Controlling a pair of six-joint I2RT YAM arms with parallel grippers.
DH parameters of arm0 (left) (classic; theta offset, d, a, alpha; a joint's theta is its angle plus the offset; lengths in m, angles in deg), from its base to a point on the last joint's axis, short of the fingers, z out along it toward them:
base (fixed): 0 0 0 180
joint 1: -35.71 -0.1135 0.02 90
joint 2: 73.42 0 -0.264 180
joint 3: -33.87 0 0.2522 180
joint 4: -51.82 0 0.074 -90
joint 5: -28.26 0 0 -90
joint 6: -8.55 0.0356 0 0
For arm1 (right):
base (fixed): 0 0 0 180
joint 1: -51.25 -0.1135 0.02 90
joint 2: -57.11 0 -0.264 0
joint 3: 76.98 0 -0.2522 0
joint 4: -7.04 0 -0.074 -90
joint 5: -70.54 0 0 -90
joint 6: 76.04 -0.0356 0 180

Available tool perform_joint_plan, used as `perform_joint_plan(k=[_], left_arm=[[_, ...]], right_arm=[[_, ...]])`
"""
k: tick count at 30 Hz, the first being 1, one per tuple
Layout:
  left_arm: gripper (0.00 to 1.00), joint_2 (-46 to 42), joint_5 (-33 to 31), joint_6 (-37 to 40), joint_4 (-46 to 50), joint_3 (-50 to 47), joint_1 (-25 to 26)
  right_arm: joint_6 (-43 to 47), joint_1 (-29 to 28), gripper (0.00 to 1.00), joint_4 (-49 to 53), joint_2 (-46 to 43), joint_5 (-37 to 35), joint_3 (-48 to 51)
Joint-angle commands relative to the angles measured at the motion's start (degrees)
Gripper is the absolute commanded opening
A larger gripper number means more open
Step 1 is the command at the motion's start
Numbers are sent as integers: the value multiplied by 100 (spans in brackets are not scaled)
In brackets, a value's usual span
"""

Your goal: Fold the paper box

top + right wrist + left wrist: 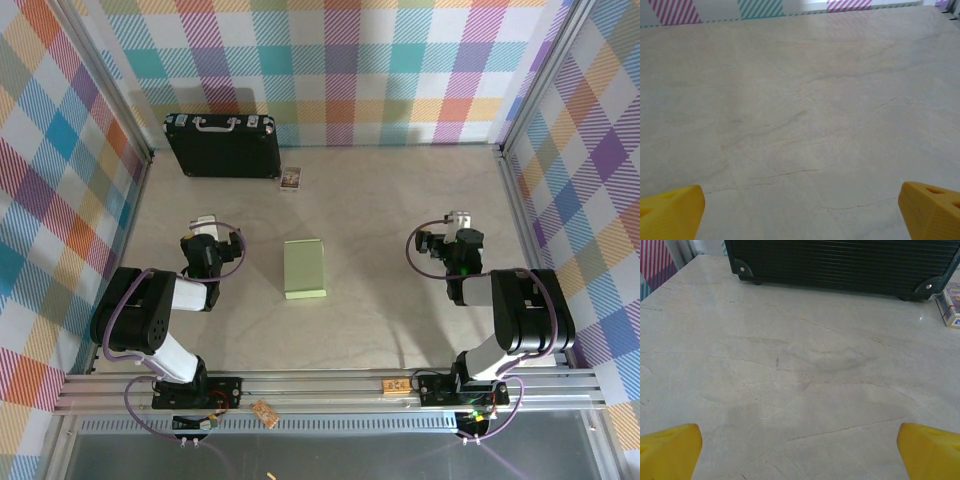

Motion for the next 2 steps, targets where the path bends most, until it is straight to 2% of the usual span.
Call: perform_joint_plan(k=[1, 2], left_arm=[[100, -67, 24, -55, 1, -27, -43], [100, -76, 29, -51, -168, -119, -36]], right_arm=[[25, 8, 99, -26, -62, 233, -68], [19, 13, 99, -105, -111, 192, 17]])
